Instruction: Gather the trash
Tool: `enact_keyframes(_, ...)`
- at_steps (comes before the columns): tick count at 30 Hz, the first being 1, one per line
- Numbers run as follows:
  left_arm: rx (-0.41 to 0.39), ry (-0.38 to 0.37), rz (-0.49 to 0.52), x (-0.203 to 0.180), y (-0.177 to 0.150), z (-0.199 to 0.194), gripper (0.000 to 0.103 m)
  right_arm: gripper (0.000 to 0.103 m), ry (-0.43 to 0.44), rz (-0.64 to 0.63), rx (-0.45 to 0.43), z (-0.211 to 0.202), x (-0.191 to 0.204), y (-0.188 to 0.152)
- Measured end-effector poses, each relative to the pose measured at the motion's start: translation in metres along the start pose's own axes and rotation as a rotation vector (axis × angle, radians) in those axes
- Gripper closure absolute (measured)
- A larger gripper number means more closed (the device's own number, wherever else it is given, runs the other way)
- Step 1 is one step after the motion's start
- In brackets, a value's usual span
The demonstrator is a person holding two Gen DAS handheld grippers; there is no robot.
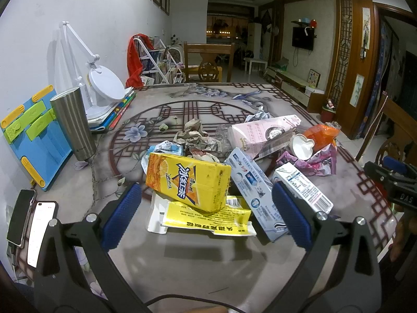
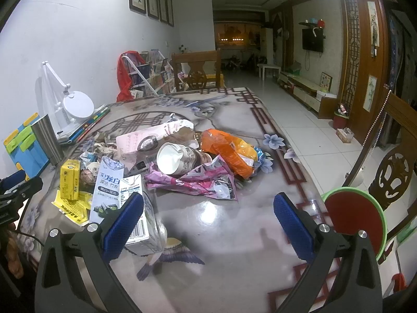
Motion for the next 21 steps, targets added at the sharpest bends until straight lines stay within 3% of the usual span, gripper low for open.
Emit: enact_keyframes(21,-0.001,0.002,0.003,-0.0001,0.0000,-0.0003,0.005,0.007,0.000,0.001,0.002,0.0017,0.0003,-0.0016)
Point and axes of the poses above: each gripper's, at about its wrist camera, not at the fingertips, and z roughly the way its jaws point, x to its left, y to its top, the point moved 3 cm from there along z, roughly the way its jaws point, and after that the axes turned 1 degree about -x, right-handed, at the moved point
